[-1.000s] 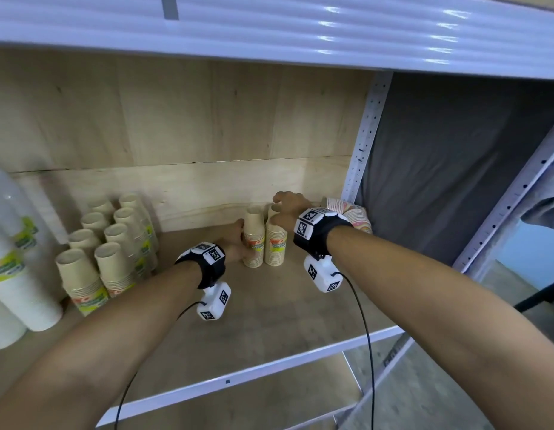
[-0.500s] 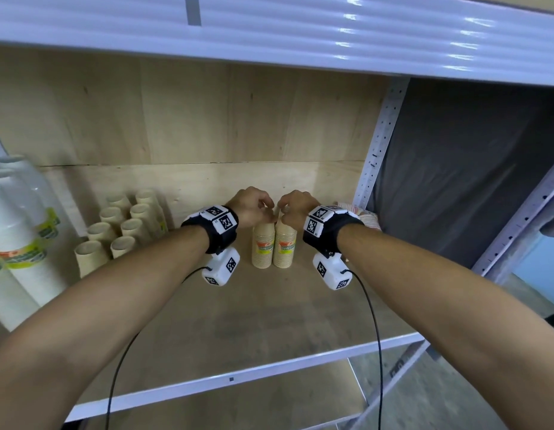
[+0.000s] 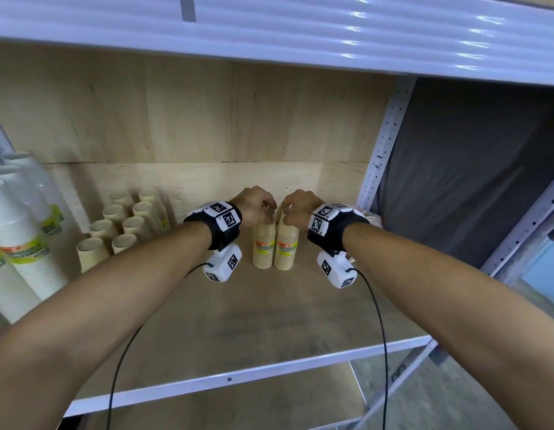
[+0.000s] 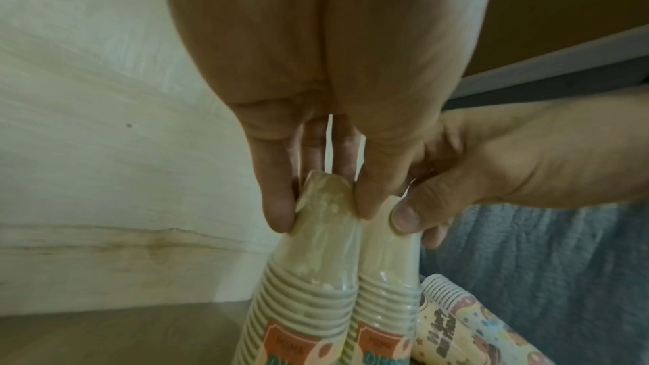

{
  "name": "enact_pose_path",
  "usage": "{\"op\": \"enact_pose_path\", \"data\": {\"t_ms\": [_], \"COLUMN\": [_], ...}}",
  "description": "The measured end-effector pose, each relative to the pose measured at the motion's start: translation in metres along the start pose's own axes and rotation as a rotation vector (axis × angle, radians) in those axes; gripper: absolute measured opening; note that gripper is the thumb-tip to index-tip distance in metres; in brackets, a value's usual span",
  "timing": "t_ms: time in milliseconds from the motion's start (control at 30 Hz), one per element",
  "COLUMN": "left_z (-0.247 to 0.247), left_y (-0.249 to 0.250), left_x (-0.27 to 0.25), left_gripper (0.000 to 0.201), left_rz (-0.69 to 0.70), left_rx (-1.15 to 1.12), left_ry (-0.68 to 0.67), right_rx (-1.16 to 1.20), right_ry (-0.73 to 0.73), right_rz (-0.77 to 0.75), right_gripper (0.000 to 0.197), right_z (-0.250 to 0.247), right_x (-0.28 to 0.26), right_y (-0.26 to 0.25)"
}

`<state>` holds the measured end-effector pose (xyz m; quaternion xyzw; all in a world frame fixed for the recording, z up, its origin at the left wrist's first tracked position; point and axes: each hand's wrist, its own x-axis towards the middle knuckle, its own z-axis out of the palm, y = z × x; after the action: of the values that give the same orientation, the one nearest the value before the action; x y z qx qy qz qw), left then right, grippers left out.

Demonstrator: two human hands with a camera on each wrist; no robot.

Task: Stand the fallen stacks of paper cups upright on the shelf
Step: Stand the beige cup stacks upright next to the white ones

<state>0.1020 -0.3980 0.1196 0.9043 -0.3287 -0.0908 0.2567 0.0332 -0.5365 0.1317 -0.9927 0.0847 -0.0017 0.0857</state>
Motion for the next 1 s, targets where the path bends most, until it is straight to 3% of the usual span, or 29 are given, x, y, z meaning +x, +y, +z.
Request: {"op": "enact_pose_path", "data": {"t_ms": [200,600,1000], "left_z": [-0.008,-0.045,-0.088], "left_y": [0.008,0.014,-0.019], "left_x": [-0.003,-0.036,-0.116], "left_gripper": [0.041,0.037,0.025], "left_rz": [0.001,-0.159,-0.425], "left_rx": [0.082,0.236,0.264], "left_ry": [-0.059,-0.194,-0.282], "right_rx": [0.025,0.087,-0.051], "right_ry": [-0.021,-0.14,-0.261], "right_rz": [0.035,-0.02,-0.274], "right_gripper": [0.034,0.042,0.044], "right_z": [-0.004,-0.016,-0.018], "right_x": [0.001,-0.002,-0.021], "right_y": [-0.003,-0.039,-0.127]}}
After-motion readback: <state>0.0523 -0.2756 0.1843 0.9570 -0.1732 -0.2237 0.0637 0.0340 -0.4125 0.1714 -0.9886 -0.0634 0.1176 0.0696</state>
